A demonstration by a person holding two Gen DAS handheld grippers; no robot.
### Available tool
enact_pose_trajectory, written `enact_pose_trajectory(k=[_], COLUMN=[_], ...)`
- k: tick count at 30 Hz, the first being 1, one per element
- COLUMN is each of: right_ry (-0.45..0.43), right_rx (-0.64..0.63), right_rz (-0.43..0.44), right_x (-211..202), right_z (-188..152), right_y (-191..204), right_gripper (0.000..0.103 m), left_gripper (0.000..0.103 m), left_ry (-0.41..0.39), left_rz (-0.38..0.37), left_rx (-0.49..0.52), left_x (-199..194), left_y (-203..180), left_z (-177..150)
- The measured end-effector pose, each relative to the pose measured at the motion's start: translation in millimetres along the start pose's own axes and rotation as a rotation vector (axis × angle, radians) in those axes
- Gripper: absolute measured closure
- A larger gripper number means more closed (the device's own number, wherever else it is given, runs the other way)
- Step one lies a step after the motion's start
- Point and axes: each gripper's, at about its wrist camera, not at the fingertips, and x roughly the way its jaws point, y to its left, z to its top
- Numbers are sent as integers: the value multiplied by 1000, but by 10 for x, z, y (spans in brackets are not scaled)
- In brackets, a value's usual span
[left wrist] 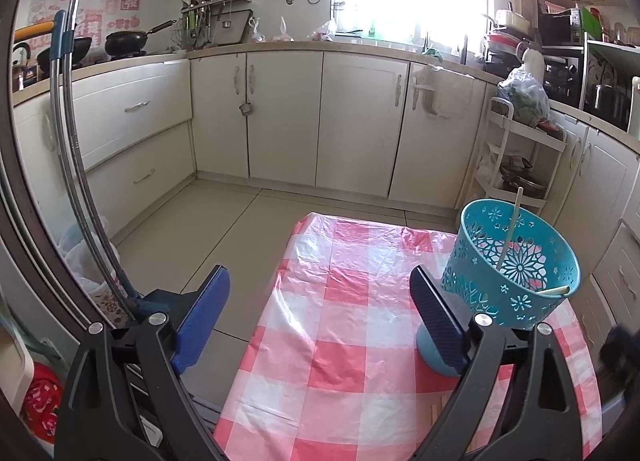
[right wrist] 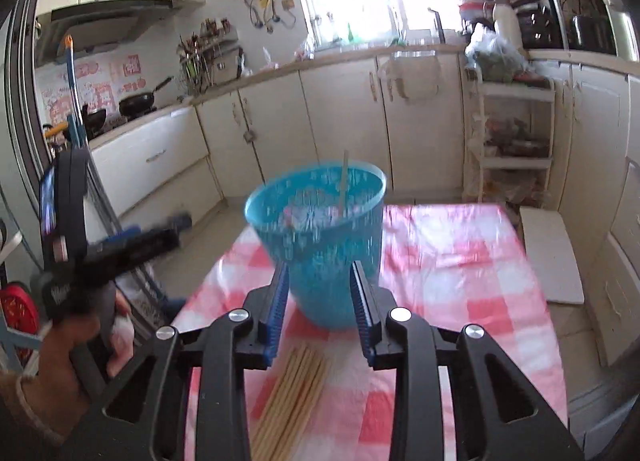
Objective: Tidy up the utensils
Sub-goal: 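Carry the chopstick over the teal basket and open the right gripper, then move the left gripper back to the chopsticks and grasp one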
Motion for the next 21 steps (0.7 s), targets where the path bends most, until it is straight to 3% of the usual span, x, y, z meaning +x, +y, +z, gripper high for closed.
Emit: enact_pose_trajectory(k=[3,7,14,21], right_ry=[179,313,340,356], right_rx=[57,95,87,17], right_rz=[20,13,-9,-35], right_x=[242,558,812,854], right_z=[-353,-636,-748,-774], right_y=[-60,-95,-19,36], right_gripper=[89,92,92,92], left_gripper=[16,15,15,15], left_ry=[14,28,141,232], left_rz=[11,21,14,-10], left_rx=[17,35,-14,50], left_x=[-6,-63,-74,-13], left_y=[-5,13,146,-35], left_z=[-46,-104,-357,-620])
